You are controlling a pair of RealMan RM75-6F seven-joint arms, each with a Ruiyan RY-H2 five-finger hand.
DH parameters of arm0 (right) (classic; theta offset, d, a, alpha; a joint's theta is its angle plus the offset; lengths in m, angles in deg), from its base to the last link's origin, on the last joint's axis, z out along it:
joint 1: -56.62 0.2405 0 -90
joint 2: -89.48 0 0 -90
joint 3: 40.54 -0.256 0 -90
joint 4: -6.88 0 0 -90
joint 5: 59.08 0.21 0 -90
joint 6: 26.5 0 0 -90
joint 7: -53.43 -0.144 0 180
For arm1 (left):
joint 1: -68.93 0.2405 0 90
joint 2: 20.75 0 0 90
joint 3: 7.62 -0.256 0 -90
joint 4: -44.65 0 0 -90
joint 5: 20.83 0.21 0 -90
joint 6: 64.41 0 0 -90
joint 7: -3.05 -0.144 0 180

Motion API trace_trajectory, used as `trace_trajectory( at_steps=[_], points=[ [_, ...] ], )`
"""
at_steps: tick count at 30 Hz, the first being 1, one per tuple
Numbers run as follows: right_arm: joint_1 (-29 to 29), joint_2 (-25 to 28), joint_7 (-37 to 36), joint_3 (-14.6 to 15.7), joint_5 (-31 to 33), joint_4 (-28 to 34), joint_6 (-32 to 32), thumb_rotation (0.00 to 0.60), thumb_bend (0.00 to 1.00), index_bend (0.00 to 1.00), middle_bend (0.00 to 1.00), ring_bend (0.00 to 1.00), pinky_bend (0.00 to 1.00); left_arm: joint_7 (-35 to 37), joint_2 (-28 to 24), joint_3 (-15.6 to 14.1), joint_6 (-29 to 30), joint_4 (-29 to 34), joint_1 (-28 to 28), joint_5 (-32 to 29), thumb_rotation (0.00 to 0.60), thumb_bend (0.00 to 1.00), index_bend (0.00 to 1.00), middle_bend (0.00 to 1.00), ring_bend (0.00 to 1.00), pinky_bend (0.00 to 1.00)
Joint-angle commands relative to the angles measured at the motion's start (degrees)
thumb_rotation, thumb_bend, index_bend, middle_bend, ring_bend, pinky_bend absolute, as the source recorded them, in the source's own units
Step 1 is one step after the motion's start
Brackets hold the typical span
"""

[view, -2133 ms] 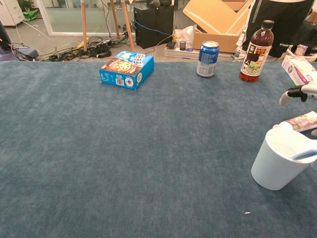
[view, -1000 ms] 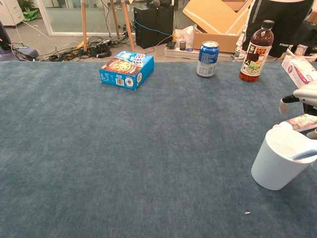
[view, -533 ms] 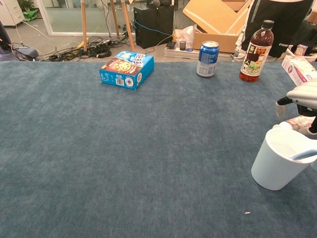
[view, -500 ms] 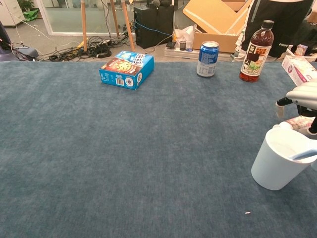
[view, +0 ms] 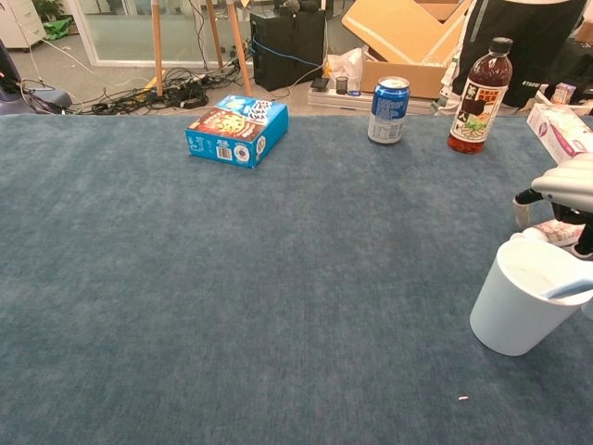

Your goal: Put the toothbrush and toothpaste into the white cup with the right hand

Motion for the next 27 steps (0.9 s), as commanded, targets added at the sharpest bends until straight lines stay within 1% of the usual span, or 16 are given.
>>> trace_trajectory(
  at_steps=[1,10,16,27],
  points=[
    [0.10,-0.13,0.10,0.00,0.18,-0.09,-0.02,0.600,0.15,0.44,1.00,1.00,1.00,0.02,-0.02,-0.01,-0.01,0.00,0.01,0.00,0.600,0.00,0.59,0.25,0.19,0.20],
    [0.57,-0.89,0.74,0.14,1.11,-0.93,-0.59,0.600,0.15,0.49,1.00,1.00,1.00,0.17,-0.14,-0.04,0.04,0.10,0.07,0.12,0.600,0.00,0.59,0.25,0.19,0.20],
    [0.79,-1.20,1.28,0.22,1.89,-1.42,-0.93,0.600,0.15,0.50,1.00,1.00,1.00,0.28,-0.18,-0.09,0.16,0.18,0.14,0.27,0.600,0.00,0.59,0.25,0.19,0.20],
    [0.28,-0.48,-0.52,0.43,0.71,-0.38,0.90,0.600,0.18,0.60,1.00,1.00,1.00,0.11,-0.05,-0.03,-0.05,-0.04,0.03,0.07,0.600,0.00,0.59,0.25,0.19,0.20]
  ],
)
